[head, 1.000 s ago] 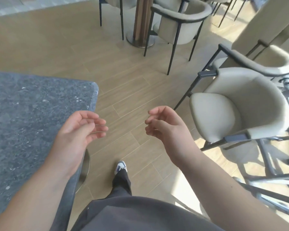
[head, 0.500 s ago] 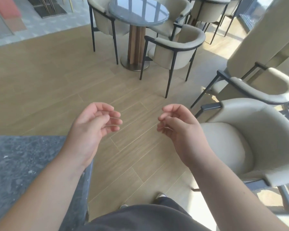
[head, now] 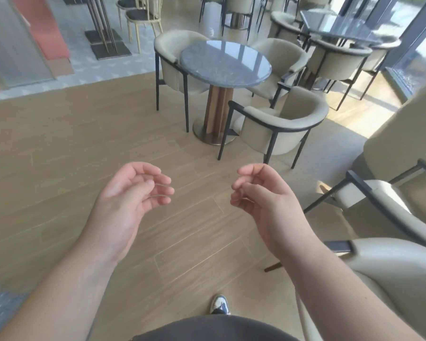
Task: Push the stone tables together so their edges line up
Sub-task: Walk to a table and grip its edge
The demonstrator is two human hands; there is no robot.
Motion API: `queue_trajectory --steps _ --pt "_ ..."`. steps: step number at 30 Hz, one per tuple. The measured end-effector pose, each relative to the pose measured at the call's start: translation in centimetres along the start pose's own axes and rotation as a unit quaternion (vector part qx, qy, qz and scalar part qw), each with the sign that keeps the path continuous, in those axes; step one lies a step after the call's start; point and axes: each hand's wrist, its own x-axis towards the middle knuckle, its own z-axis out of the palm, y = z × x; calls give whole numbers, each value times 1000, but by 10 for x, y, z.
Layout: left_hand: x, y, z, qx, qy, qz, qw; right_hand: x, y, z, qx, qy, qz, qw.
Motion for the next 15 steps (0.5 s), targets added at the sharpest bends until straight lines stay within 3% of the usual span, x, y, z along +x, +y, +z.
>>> queue_trajectory --steps 7,15 --pt "91 27 -17 7 96 50 994 132 -23 46 -23 -81 -2 996" --pt "165 40 -130 7 224 79 971 258 0 177 -64 -196 3 979"
